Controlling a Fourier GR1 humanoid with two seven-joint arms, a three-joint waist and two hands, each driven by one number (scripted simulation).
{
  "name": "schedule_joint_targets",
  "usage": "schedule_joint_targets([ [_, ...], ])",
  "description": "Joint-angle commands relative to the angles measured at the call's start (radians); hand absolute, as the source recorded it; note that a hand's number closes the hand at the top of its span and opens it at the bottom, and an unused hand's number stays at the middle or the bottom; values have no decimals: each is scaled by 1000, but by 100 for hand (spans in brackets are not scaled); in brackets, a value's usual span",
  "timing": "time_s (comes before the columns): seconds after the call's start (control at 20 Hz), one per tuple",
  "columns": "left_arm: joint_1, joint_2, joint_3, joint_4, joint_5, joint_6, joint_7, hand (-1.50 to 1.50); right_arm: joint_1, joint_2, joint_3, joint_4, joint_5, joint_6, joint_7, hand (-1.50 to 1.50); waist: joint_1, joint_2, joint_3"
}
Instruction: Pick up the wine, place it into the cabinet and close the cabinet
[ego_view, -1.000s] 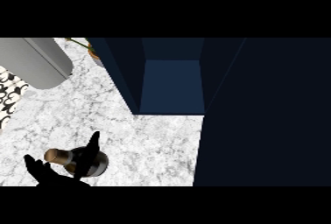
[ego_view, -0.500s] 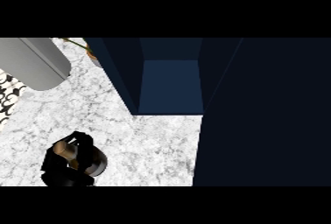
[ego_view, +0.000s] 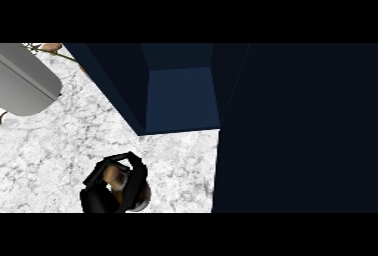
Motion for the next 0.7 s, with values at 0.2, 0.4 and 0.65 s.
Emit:
schedule_joint_targets([
  [0.2, -121, 152, -307, -218, 53, 16, -38, 150, -10, 11, 12, 12, -9, 4, -7, -150, 7, 7, -3],
  [0.4, -170, 208, -361, -302, 80, 16, -51, 150, -5, 7, 12, -17, -34, 2, 14, -150, 13, 11, -3],
  [0.65, -196, 229, -415, -374, 108, 16, -73, 150, -16, -6, -4, -31, -42, 1, 31, -150, 29, 17, -3],
])
